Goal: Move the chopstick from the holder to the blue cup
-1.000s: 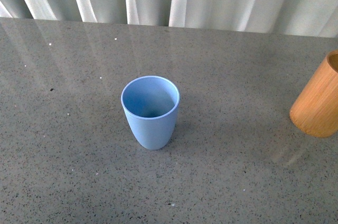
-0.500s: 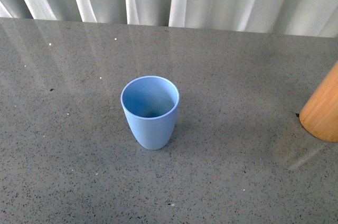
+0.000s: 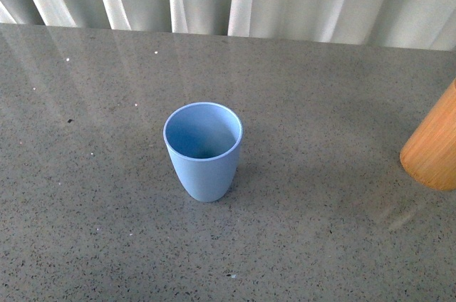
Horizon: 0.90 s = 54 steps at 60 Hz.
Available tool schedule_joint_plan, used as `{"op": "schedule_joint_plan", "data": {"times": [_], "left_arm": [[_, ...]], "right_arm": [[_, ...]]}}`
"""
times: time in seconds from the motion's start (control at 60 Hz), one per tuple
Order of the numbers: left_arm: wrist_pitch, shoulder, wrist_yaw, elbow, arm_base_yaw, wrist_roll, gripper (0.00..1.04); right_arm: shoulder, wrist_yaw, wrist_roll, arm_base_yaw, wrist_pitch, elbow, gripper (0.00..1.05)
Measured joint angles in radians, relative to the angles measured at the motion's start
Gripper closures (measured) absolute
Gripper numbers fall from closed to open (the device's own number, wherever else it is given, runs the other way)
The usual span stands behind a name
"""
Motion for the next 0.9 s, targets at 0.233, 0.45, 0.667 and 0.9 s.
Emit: {"op": "schedule_joint_plan", "data": {"times": [0.233, 0.45, 0.667, 0.9], "left_arm": [[0.000, 0.000, 0.000, 0.000, 0.000, 0.000, 0.07], [0.000, 0.000, 0.000, 0.000, 0.000, 0.000, 0.07], [0.000, 0.000, 0.000, 0.000, 0.000, 0.000, 0.07], [0.000, 0.000, 0.000, 0.000, 0.000, 0.000, 0.07]], "right_arm": [[-0.093, 0.009, 0.000, -0.004, -0.044, -0.010, 1.03], [-0.206, 0.013, -0.009, -0.005, -0.111, -0.016, 1.03], [-0.326, 0.008, -0.024, 0.002, -0.193, 0.041, 1.03], [-0.340, 0.016, -0.034, 0.069, -0.219, 0.160, 1.03]]}}
